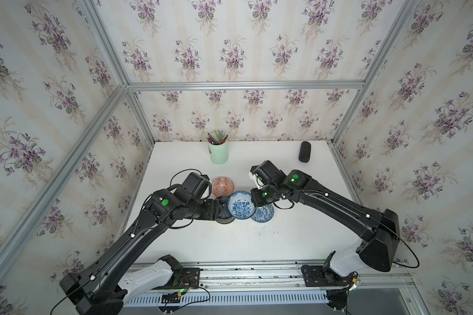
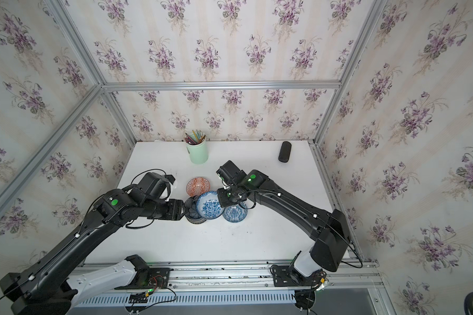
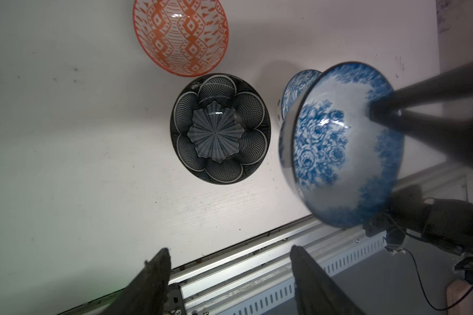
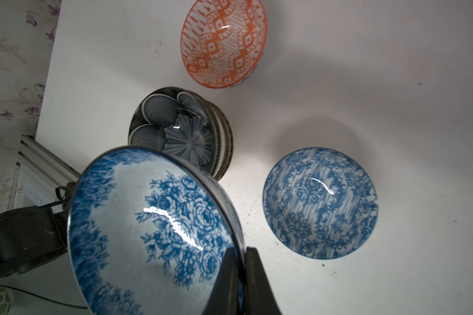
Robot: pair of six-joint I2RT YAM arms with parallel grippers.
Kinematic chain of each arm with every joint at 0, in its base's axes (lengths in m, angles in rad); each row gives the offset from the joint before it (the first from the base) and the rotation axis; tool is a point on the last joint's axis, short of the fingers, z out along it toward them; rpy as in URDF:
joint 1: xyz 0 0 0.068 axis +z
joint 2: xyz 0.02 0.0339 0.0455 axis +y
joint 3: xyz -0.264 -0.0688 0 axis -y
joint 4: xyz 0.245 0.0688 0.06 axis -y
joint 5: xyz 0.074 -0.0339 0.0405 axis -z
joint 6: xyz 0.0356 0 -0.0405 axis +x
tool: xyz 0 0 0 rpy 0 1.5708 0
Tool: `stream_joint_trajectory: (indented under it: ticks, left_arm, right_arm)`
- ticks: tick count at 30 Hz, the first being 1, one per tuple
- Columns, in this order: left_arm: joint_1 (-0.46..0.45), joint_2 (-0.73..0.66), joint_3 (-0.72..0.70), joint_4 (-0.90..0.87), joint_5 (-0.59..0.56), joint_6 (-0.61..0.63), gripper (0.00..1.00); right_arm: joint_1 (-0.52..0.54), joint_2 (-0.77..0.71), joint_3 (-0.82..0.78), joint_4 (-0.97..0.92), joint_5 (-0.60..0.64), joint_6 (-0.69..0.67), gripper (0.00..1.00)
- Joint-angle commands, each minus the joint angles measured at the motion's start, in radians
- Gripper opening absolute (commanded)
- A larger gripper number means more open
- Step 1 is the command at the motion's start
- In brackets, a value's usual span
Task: Stack the bowls
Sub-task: Pick up the bowl from the center of the board, then place the bowl on the bowl.
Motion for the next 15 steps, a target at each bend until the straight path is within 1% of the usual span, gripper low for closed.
stream_joint_trajectory:
  ticks: [1,7,11,15]
  left_arm:
    - [0.026,-0.038,-0.034,0.002,-0.048,0.004,0.7]
    - [0.06,-0.099,-0.087,-0.024,-0.1,0.038,0.7]
    - [0.069,-0.133,-0.143,0.008,-0.128,0.045,0.69]
    - [0.071,-0.138,-0.146,0.012,-0.124,0.05,0.69]
  right_arm:
    - [-0.057,-0.024,-0.035,0.04,-0.034,-0.011,0.0]
    - [-0.176,-0.057,-0.146,0.106,-0.068,-0.013,0.0]
    - [-0.201,-0.064,-0.218,0.158,-0.059,0.009,0.0]
    - [-0.213,-0.072,-0.275,0.198,-0.075,0.021,0.0]
